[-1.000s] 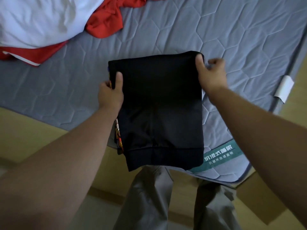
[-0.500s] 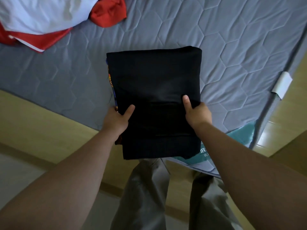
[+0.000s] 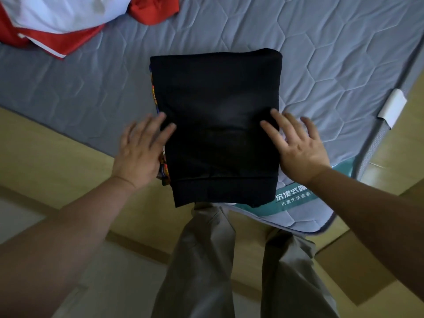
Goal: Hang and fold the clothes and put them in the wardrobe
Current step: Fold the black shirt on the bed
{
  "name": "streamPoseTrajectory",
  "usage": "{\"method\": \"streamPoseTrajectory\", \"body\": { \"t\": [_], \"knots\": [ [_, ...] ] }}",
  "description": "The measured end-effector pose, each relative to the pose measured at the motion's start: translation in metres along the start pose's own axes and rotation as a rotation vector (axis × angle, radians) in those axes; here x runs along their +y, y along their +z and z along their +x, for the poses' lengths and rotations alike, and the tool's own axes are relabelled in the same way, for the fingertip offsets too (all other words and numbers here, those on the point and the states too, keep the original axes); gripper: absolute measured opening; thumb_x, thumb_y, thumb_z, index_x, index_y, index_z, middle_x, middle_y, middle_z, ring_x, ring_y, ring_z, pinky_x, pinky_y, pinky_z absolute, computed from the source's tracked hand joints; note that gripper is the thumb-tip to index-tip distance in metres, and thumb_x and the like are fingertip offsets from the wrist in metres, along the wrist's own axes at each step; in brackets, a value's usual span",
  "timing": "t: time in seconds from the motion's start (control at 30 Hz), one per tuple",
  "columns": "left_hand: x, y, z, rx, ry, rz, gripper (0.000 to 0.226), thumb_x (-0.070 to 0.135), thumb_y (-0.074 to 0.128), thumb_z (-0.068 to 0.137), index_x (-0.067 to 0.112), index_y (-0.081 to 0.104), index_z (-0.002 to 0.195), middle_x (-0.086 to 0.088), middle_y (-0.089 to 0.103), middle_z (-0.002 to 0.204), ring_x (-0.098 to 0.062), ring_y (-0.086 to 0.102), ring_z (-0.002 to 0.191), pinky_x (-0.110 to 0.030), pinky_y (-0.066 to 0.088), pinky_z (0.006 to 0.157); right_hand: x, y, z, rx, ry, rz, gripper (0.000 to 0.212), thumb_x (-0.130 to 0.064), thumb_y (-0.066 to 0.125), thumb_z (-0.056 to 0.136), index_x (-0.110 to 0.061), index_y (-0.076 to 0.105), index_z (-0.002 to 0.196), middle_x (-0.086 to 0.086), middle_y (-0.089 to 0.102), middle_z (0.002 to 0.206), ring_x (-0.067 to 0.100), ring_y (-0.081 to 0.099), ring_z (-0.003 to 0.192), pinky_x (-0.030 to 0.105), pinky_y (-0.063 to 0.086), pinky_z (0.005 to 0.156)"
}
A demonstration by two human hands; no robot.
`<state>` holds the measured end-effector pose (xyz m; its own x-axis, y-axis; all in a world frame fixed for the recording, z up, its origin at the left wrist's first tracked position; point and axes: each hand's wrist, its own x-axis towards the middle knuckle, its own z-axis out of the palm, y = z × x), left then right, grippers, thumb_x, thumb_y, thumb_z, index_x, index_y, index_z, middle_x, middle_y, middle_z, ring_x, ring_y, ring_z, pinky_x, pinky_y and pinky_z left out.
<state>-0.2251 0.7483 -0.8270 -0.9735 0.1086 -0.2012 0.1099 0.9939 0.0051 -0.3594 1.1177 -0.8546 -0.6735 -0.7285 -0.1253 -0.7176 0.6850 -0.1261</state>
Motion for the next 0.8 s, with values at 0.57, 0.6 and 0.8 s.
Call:
{"method": "streamPoseTrajectory", "body": {
  "t": [0.57, 0.6, 0.8],
  "knots": [
    [-0.041, -0.012, 0.046, -0.338, 0.297, -0.544, 0.075, 0.034, 0.074, 0.081, 0.028, 0.038, 0.147, 0.017, 0.036, 0.155, -0.005, 0.03, 0.146, -0.03, 0.024, 0.123, 0.015, -0.037, 0.034, -0.218, 0.023, 0.705, 0.045, 0.001, 0.073, 0.082, -0.008, 0.067, 0.126, 0.008, 0.066, 0.13, 0.022, 0.056, 0.129, 0.038, 0.042, 0.113],
    [-0.039, -0.016, 0.045, -0.308, 0.219, -0.643, 0.061, 0.035, 0.067, 0.084, 0.039, 0.043, 0.14, 0.032, 0.041, 0.146, 0.001, 0.045, 0.134, -0.026, 0.041, 0.112, 0.018, -0.042, 0.044, -0.251, 0.197, 0.746, 0.035, -0.002, 0.072, 0.083, -0.007, 0.07, 0.117, 0.006, 0.07, 0.116, 0.018, 0.062, 0.115, 0.037, 0.046, 0.107],
    [-0.031, -0.009, 0.051, -0.189, 0.036, -0.532, 0.066, 0.058, 0.084, 0.063, 0.027, 0.053, 0.113, 0.017, 0.054, 0.081, -0.026, 0.065, 0.081, -0.018, 0.038, 0.064, 0.03, -0.042, 0.098, -0.303, 0.779, 1.223, 0.049, -0.07, 0.072, 0.061, -0.028, 0.073, 0.086, -0.018, 0.076, 0.088, 0.001, 0.071, 0.091, 0.02, 0.052, 0.083]
  ]
}}
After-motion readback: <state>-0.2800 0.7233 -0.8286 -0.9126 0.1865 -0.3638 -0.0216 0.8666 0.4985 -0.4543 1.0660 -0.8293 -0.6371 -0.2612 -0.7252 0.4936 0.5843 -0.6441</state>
